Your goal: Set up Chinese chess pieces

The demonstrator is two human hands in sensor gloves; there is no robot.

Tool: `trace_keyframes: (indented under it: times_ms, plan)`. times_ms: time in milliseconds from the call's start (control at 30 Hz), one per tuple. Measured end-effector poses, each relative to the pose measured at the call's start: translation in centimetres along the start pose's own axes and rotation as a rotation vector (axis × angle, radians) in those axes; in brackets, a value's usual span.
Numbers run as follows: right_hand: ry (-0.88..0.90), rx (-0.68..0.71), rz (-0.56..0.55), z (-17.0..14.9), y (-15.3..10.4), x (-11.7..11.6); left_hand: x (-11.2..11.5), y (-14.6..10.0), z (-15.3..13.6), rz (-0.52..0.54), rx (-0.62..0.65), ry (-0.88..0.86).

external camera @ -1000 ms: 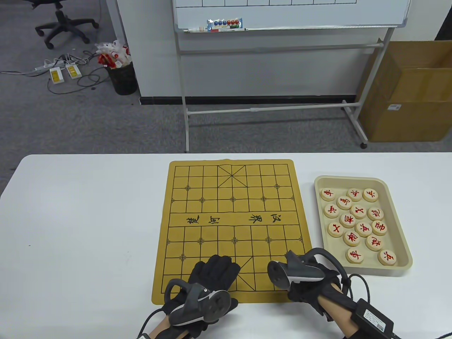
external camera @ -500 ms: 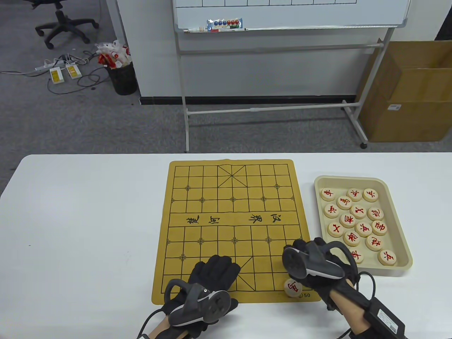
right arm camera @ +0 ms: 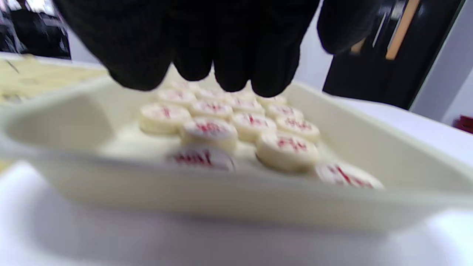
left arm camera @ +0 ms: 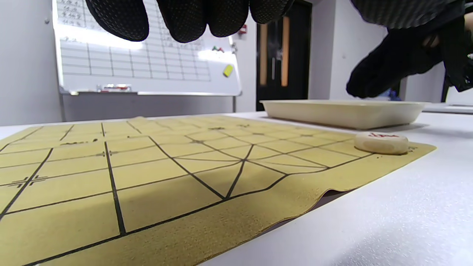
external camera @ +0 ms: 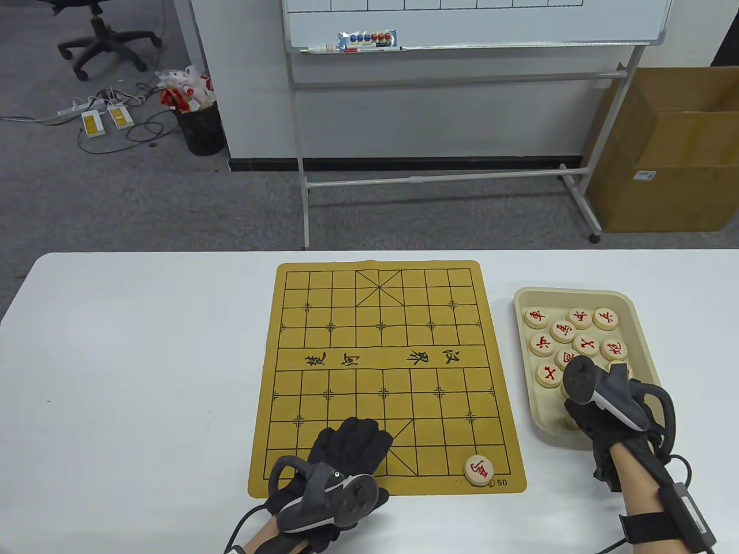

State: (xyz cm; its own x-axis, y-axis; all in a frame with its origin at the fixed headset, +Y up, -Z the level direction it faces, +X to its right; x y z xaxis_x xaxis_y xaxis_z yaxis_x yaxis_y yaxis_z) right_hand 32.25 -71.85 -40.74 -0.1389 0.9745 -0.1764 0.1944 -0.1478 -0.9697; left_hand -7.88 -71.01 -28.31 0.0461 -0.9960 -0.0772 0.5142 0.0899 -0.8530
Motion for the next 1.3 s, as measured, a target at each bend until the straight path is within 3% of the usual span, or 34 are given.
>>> trace_keyframes:
  times_ms: [367, 767, 1133, 1300]
  plan:
    - [-0.082, -0.038, 0.077, 0.4, 1.2, -2.4, 0.1, 0.0, 0.0, -0.010, -0.005, 0.003]
    - [-0.050, -0.080, 0.094, 0.6, 1.5, -2.4, 0.1, 0.1, 0.0, -0.006, -0.008, 0.004]
    - [-0.071, -0.077, 0.072, 0.7, 1.1, -1.3, 0.2, 0.1, -0.1, -0.002, -0.008, 0.004]
    - [-0.029, -0.050, -0.061, 0.6, -0.2, 0.9, 0.2, 0.1, 0.0, -0.003, -0.008, 0.005]
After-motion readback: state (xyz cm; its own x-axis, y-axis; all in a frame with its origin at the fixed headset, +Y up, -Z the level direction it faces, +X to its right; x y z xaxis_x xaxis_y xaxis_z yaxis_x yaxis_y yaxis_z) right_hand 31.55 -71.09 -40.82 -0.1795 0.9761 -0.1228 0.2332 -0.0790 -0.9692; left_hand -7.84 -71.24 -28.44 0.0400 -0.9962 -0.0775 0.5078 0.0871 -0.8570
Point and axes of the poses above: the tracker on the back of each hand, its own z axis roughly to the thumb side, its own y axis roughly from the wrist to the fingertips, x = y × z, the point moved 2 cm from there along y, roughly from the wrist to the fingertips, and after that the axes turned 2 degrees about -y, right-handed, at the moved point
